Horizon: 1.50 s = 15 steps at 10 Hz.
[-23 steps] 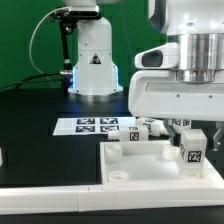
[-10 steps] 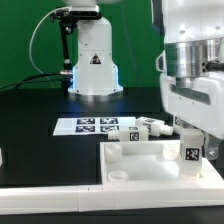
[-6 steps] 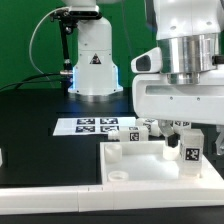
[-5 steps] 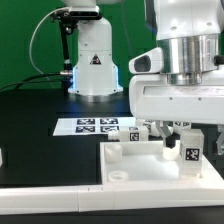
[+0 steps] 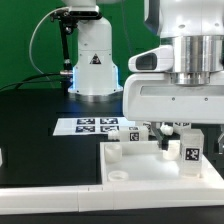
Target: Assemble one leg
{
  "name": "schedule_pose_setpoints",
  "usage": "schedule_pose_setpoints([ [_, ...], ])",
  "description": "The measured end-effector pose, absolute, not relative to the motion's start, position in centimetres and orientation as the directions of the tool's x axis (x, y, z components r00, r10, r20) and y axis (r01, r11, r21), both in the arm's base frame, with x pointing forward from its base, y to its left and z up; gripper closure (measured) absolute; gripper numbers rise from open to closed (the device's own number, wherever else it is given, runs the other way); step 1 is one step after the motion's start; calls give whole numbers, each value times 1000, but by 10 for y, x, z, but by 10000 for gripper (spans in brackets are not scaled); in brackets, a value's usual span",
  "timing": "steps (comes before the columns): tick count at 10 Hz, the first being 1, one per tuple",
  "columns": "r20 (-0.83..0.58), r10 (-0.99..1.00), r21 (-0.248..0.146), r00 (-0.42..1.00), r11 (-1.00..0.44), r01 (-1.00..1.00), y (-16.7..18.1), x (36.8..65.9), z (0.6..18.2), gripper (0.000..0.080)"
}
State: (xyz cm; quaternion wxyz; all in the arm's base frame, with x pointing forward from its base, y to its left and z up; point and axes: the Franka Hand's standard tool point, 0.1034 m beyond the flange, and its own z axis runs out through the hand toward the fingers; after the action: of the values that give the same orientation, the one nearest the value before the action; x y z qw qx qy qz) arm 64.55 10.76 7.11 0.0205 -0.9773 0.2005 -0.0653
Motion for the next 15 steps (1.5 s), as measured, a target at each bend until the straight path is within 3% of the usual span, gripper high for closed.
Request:
schedule_pose_setpoints([
  [1, 113, -467, -77, 877, -884, -461, 108, 645, 71, 428],
  [2, 107, -528, -84, 843, -849, -521, 108, 645, 71, 428],
  [3, 103, -570, -89, 816, -822, -563, 108, 645, 71, 515],
  [6, 73, -832, -96, 549, -554, -827, 106, 643, 70, 515],
  [8, 6, -984, -101, 179, -179, -979, 103, 642, 69, 515],
  [9, -44, -997, -96, -58, 62, -993, 103, 640, 68, 515],
  [10, -68, -976, -85, -208, 213, -973, 104, 640, 68, 515],
  [12, -66, -977, -85, -202, 208, -974, 104, 640, 68, 513],
  [13, -51, -991, -88, -127, 131, -987, 105, 639, 68, 513],
  [14, -13, -996, -85, 89, -87, -993, 109, 639, 71, 320],
  [15, 12, -943, -104, 332, -332, -938, 113, 642, 74, 320],
])
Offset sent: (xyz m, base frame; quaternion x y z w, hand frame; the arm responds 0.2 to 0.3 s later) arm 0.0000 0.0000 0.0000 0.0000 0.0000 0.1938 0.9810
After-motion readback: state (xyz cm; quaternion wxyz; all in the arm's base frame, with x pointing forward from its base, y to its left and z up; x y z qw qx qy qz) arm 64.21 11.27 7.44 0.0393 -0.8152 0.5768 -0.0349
